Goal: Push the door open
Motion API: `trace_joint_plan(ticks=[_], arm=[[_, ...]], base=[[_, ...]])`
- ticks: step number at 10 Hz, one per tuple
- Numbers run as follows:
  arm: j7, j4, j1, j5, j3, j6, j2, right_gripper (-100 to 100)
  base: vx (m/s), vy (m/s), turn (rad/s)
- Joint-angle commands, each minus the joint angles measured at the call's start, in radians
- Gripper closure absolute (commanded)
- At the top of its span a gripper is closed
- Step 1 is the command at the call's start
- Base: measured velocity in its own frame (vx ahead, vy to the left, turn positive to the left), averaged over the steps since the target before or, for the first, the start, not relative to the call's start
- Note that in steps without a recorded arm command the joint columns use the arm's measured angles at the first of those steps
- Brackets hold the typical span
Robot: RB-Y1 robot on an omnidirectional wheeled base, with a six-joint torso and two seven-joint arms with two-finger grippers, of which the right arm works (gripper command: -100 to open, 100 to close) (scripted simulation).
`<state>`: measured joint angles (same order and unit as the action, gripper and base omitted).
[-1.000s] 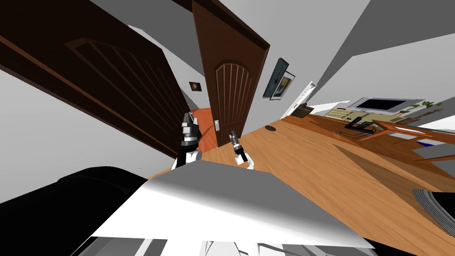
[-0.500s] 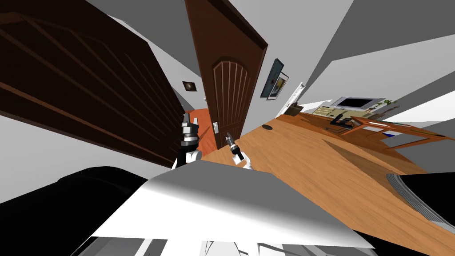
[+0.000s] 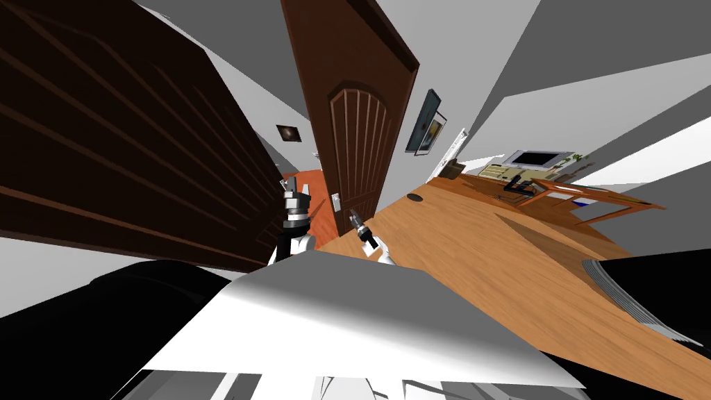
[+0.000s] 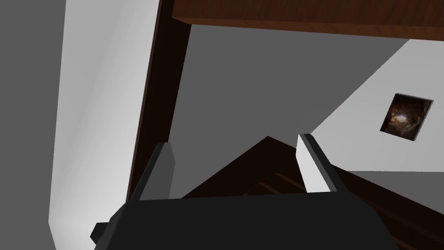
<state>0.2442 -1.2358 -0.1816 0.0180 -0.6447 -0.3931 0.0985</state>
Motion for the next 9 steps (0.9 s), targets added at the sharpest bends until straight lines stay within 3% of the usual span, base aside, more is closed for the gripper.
trace_joint_plan(ticks=[1,9], arm=[[0.006,0.036,-0.022,-0.001,-0.019,0.002,-0.002,-100],[0.029,0.16,-0.108,-0.003,-0.1,0.028,-0.006,-100]], base=[[0.108,0.093,-0.095],[0.112,0.108,-0.078]])
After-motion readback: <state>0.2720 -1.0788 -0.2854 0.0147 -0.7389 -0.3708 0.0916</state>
